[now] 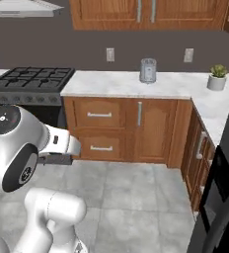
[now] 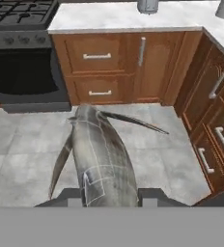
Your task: Take the fish out of the fridge, briefly rinse it in the sink, and place it on the tray next to the sink.
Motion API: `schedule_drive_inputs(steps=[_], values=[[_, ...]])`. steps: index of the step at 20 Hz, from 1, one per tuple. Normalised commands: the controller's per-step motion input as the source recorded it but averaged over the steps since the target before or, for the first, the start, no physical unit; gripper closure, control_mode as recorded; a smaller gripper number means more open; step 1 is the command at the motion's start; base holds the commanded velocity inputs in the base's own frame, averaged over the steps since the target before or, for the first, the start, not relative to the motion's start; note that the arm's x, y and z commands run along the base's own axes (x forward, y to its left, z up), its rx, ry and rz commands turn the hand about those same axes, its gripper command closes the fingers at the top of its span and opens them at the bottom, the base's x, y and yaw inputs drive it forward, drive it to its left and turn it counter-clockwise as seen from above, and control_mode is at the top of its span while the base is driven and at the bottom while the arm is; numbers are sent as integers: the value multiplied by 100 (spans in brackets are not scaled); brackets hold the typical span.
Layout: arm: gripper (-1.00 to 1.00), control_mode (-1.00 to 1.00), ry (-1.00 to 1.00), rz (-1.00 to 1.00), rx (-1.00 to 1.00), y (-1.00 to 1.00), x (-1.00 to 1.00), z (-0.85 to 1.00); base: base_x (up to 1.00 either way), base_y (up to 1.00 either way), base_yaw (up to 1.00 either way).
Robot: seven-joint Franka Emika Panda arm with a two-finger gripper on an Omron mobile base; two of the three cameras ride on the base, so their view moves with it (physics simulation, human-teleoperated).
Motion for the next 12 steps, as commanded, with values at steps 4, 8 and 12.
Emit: schedule_drive_inputs(steps=[4, 8, 12], values=[[100, 100, 0, 0, 0, 0, 0, 0, 0, 8, 100], [100, 100, 0, 0, 0, 0, 0, 0, 0, 5, 100], [100, 100, 0, 0, 0, 0, 0, 0, 1, 0, 98]])
